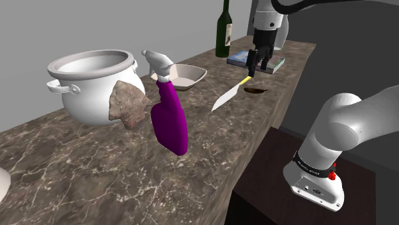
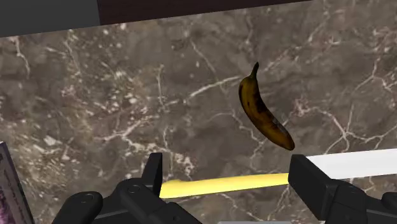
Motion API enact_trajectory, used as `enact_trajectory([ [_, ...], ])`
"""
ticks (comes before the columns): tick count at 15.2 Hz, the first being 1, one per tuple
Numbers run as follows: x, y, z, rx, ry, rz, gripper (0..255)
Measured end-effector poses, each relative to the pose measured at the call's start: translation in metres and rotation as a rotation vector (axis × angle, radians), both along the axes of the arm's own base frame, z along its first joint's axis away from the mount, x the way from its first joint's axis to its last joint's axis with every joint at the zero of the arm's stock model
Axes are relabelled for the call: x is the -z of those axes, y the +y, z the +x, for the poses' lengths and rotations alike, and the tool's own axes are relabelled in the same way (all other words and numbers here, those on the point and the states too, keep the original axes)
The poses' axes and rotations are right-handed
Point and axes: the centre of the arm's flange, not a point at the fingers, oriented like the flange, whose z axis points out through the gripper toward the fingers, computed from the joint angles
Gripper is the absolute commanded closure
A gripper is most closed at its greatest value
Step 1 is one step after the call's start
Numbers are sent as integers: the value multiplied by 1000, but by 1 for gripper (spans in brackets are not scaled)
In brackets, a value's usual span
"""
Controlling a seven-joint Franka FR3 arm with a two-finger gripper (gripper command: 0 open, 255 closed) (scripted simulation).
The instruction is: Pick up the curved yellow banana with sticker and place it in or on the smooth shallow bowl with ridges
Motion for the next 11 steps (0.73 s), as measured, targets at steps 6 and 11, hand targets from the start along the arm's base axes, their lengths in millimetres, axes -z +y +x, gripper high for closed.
enact_trajectory([
  [6,14,-6,-49,-117,-45,167,0],
  [11,38,-6,-56,-139,-54,196,0],
])
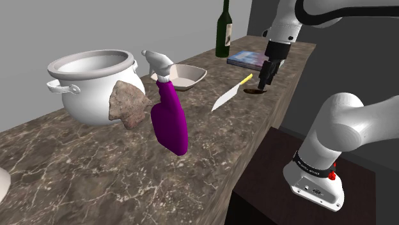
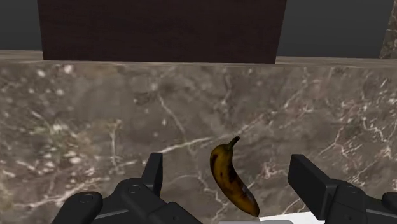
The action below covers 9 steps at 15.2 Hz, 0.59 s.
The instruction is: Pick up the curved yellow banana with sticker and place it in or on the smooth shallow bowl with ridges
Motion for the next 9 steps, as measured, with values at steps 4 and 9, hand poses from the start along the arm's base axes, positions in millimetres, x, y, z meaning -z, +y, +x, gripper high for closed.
enact_trajectory([
  [4,17,3,1,-1,0,1,0],
  [9,19,3,1,-1,0,1,0],
])
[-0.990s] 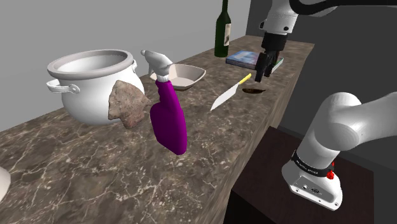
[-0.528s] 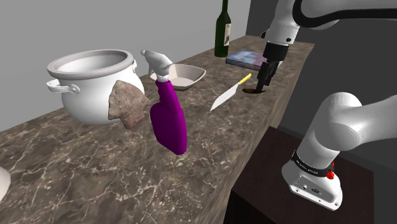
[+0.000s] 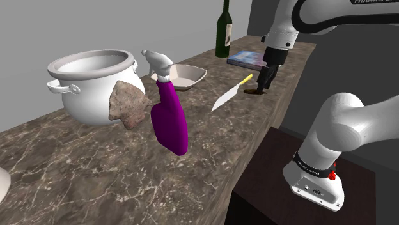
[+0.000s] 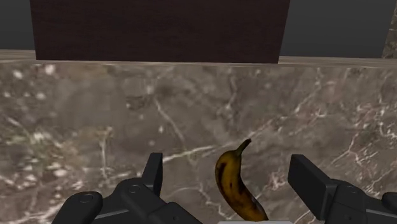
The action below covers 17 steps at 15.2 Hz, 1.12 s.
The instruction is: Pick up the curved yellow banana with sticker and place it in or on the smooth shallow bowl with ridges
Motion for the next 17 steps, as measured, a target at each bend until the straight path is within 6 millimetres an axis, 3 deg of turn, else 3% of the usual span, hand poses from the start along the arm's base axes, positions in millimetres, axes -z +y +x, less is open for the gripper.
enact_trajectory([
  [1,0,0,0,0,0,0,255],
  [11,0,0,0,0,0,0,255],
  [17,-26,1,0,0,0,0,255],
])
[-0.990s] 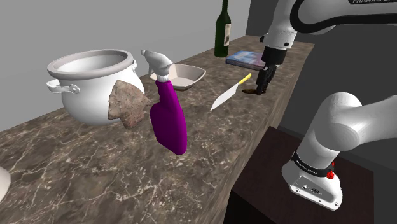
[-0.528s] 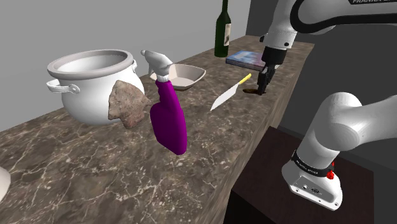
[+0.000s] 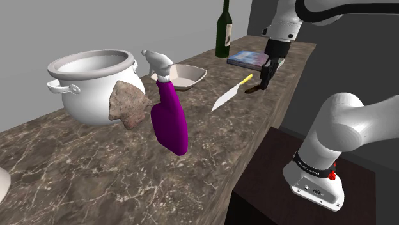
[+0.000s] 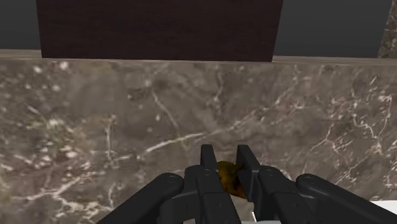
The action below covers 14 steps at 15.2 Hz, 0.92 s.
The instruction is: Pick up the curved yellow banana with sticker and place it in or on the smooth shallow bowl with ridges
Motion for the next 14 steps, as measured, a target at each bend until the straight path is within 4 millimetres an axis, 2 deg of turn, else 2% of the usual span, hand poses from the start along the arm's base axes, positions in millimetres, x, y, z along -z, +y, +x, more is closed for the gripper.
enact_trajectory([
  [14,-74,-2,0,0,0,0,255],
])
